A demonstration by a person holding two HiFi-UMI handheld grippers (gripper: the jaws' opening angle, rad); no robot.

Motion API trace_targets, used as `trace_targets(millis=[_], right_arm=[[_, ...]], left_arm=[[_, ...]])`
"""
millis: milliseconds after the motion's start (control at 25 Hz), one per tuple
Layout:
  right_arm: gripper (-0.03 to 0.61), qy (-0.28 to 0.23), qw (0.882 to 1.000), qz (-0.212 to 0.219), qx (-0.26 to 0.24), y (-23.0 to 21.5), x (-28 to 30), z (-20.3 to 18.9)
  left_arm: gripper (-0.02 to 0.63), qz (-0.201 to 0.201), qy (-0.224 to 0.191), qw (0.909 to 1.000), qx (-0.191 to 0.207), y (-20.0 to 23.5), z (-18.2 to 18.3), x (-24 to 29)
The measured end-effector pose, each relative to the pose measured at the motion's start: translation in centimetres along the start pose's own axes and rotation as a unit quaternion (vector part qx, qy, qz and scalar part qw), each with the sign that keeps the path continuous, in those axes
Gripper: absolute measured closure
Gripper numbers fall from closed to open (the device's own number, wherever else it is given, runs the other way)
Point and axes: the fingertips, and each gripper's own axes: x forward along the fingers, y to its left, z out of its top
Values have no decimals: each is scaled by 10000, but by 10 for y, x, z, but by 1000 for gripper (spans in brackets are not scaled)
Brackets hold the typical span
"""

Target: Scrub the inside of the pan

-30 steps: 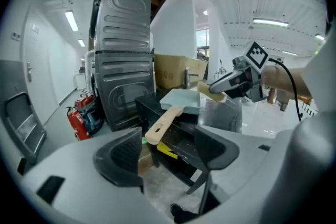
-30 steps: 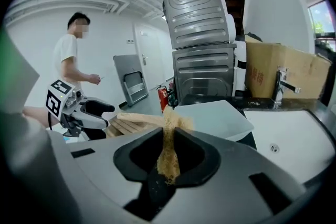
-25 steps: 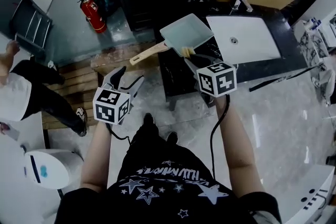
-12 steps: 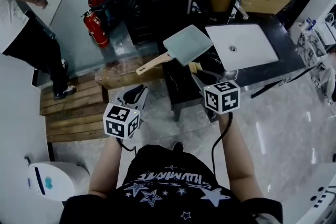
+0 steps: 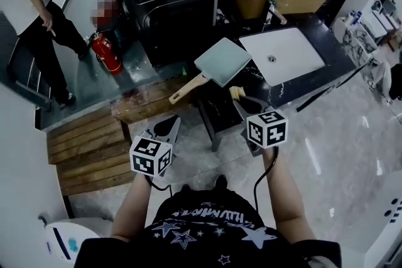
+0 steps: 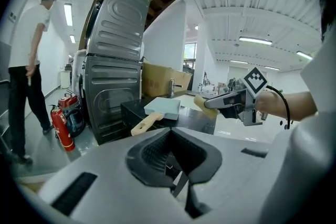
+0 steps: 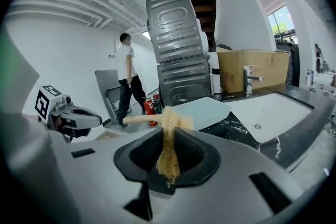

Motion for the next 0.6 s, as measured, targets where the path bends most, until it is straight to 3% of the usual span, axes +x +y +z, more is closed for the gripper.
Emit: trace_targets(millis=[240,600], right_arm=[[511,-47,9999,-90,20,26,-5,-8],[510,7,9989,-432,203,45,-23,-31]], left_arm=[[606,-436,-131,9988,156,0,0,-9],[606,-812,-5,9966,165,2,-15,-16]])
